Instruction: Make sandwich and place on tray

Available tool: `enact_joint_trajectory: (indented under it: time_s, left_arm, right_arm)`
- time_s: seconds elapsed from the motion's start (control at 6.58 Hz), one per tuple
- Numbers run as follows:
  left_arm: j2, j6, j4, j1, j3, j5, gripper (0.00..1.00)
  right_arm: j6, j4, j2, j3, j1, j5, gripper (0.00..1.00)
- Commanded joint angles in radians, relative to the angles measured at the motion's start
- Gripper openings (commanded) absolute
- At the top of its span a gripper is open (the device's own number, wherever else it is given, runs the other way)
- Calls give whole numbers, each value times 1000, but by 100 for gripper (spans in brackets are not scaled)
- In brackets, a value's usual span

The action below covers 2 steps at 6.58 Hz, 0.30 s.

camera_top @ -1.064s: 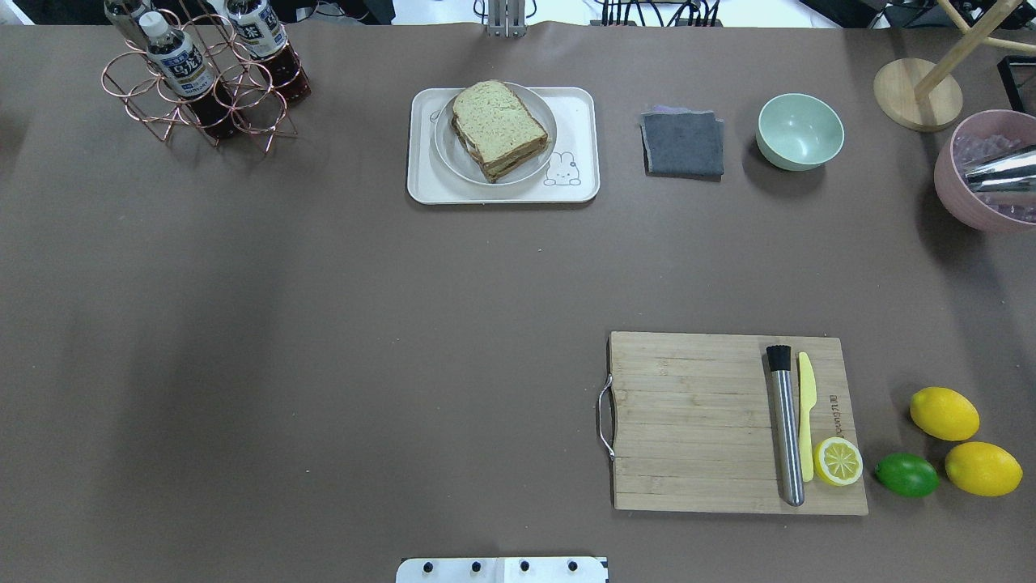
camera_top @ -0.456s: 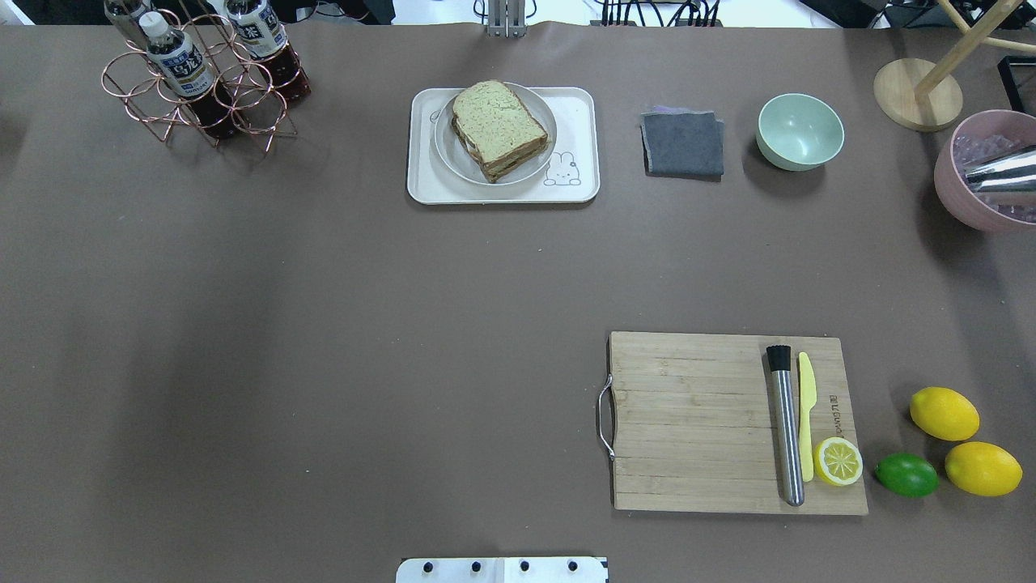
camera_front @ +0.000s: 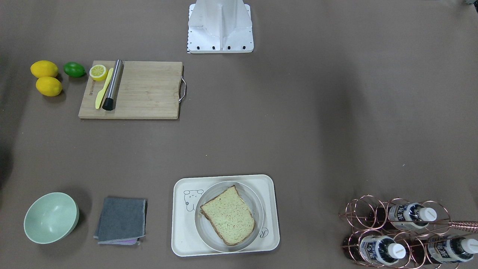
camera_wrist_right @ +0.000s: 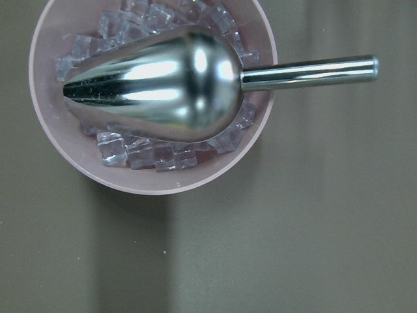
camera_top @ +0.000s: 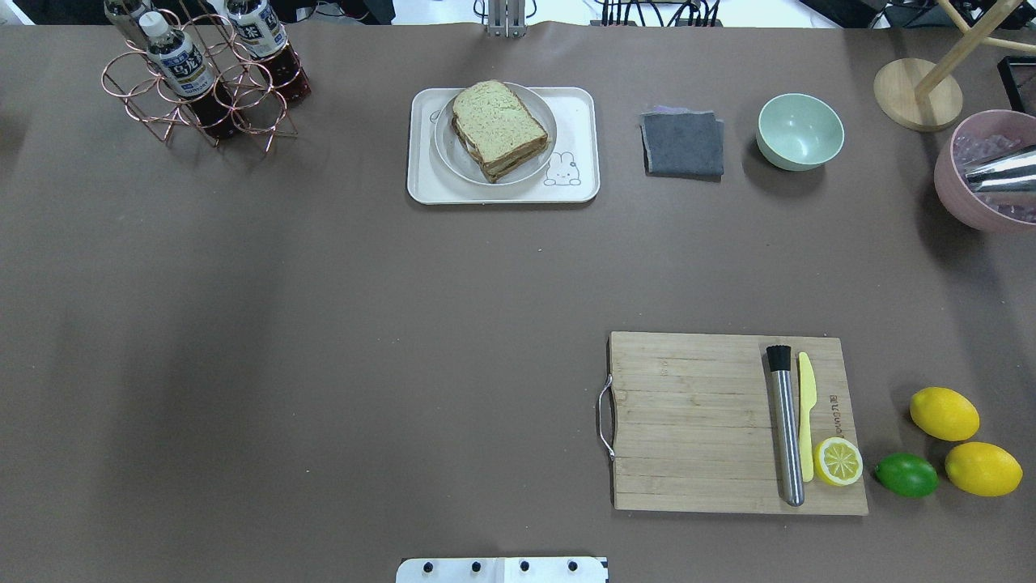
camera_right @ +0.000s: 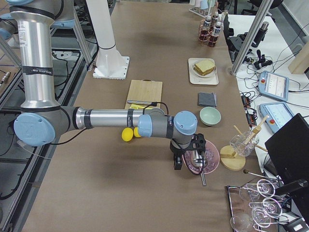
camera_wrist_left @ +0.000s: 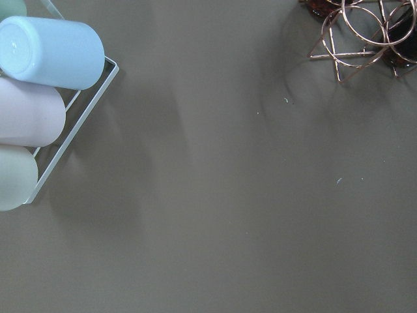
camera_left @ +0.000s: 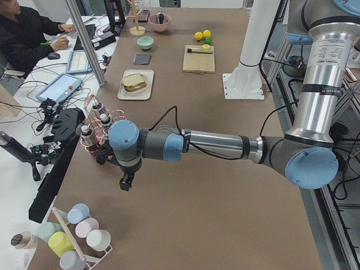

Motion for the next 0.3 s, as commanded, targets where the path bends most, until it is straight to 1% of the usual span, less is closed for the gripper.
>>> enact_joint_trajectory:
  time_s: [0.0,0.15]
  left_arm:
    - [7,0,0,1,6,2,98]
    - [5,0,0,-2,1,2,98]
  right_arm:
    - [1,-16,-5,10,0,-103,100]
    - [1,-15,8,8,-19,-113,100]
